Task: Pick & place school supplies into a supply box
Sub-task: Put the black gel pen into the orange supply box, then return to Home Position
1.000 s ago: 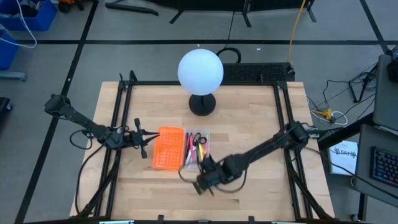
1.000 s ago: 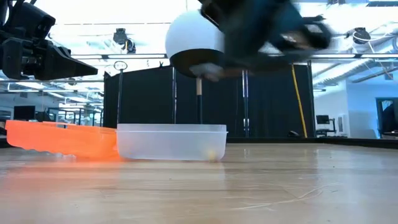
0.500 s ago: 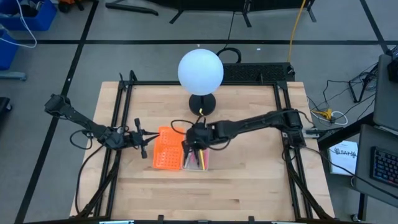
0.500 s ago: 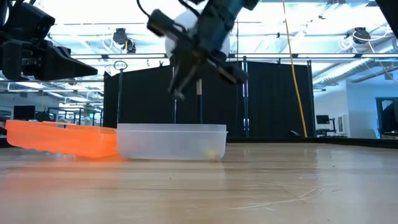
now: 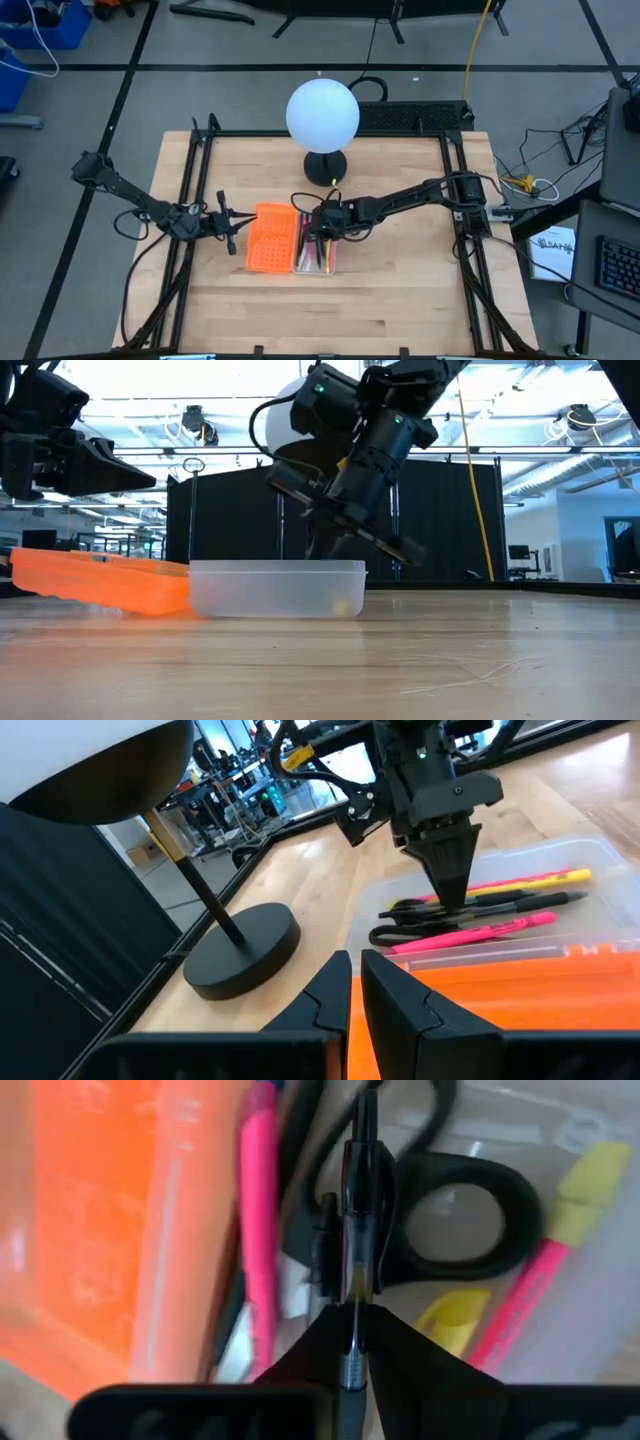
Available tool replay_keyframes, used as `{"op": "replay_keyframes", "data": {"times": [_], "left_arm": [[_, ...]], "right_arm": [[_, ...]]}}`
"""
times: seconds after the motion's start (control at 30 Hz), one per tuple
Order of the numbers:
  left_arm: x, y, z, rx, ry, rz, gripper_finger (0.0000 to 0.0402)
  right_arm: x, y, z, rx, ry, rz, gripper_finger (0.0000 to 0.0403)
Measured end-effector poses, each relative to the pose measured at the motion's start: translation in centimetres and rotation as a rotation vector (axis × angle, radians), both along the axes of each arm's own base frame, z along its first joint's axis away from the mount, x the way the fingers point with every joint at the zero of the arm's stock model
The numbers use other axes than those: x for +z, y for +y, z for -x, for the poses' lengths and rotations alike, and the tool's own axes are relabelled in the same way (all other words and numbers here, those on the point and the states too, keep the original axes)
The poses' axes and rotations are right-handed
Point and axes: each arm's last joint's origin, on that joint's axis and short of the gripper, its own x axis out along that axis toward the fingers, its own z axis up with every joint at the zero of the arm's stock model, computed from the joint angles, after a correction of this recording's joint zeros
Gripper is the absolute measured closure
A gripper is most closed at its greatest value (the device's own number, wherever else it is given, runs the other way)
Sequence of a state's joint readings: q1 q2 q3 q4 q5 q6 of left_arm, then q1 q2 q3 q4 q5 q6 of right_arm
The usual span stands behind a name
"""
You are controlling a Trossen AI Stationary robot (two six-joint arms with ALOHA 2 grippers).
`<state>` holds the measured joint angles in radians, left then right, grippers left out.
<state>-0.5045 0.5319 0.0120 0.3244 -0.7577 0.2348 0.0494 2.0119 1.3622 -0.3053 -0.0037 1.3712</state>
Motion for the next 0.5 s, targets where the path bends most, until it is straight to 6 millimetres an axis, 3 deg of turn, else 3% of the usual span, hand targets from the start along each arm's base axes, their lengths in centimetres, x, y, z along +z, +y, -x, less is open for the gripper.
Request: {"op": "replay_keyframes", "data": {"times": [0.27,0.5], "left_arm": [[0.0,0.0,0.0,0.000,-0.001,0.000,0.0364],[0.0,0.0,0.0,0.000,-0.001,0.001,0.0364]], "right_arm": [[0.2,0.0,0.1,-0.006,-0.010,0.000,0.0288],[1.9,0.1,0.3,-0.013,-0.057,0.054,0.0283]]}}
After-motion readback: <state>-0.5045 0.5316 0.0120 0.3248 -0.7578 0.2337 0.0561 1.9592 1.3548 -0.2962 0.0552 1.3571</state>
